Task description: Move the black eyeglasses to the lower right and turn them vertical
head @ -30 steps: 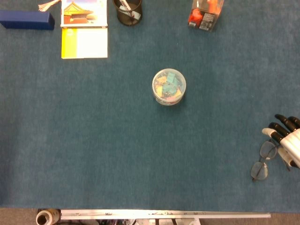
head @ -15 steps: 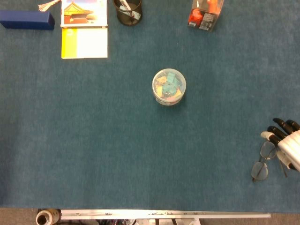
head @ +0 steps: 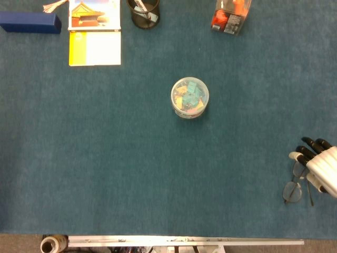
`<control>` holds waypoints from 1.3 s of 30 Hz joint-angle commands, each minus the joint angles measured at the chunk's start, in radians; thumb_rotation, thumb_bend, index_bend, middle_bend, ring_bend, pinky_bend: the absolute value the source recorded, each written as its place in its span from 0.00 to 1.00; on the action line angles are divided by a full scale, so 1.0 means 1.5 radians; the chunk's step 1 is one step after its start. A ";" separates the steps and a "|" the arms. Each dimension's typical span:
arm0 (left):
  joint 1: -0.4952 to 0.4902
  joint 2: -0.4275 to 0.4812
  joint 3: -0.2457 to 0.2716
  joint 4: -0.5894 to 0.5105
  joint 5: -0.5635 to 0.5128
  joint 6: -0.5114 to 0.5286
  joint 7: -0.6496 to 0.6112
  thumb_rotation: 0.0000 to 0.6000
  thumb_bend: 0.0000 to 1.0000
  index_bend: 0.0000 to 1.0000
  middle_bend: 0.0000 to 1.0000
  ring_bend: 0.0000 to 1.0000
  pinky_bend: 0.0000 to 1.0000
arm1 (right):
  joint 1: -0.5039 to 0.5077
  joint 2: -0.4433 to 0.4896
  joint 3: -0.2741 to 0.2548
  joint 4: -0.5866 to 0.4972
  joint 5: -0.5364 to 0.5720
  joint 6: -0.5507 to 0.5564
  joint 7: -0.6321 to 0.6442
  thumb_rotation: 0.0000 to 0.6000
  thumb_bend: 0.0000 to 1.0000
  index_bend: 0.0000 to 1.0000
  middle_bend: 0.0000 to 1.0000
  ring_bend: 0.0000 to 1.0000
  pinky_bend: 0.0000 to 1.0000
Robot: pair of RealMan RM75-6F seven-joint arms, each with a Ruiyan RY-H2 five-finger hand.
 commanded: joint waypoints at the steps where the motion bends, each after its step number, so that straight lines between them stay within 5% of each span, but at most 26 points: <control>1: 0.000 0.000 0.000 0.000 0.000 0.000 0.000 1.00 0.38 0.48 0.54 0.40 0.53 | 0.002 -0.004 0.000 0.004 0.003 -0.004 -0.002 1.00 0.40 0.28 0.28 0.14 0.25; 31: 0.000 0.004 0.001 -0.001 0.002 -0.001 -0.007 1.00 0.38 0.48 0.54 0.40 0.53 | 0.014 -0.041 -0.012 0.042 0.027 -0.037 -0.011 1.00 0.40 0.28 0.28 0.14 0.25; 39: 0.000 0.004 0.001 -0.002 0.001 -0.002 -0.007 1.00 0.38 0.47 0.54 0.40 0.53 | 0.009 -0.052 -0.016 0.060 0.014 -0.018 -0.016 1.00 0.40 0.19 0.15 0.06 0.23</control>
